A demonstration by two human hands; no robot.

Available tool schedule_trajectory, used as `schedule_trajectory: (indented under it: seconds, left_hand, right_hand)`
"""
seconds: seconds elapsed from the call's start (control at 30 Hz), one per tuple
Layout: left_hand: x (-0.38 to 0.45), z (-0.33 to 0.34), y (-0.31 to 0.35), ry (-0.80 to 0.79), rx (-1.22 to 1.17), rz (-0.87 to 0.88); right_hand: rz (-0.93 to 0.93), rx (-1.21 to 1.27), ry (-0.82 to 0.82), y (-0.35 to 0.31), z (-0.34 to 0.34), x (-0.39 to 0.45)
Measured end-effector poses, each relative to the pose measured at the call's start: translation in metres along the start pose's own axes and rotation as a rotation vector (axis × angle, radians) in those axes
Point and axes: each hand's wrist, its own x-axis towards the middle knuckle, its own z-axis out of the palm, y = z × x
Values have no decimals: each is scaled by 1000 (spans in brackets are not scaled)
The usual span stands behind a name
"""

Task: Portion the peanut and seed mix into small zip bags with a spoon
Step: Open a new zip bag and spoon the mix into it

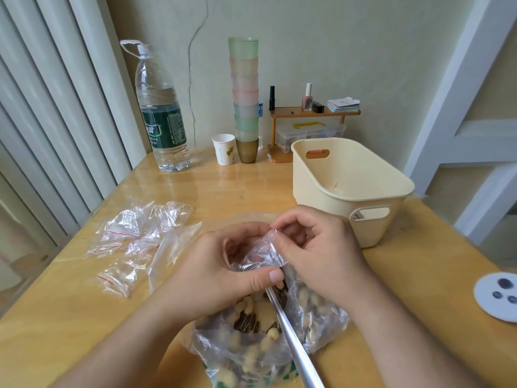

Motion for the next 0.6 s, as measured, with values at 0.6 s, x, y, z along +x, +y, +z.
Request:
schedule_trajectory:
  seconds: [0.6]
  left_hand:
    - [0,2,-2,164,301,182]
  right_hand:
    - [-8,89,-96,1,1,0]
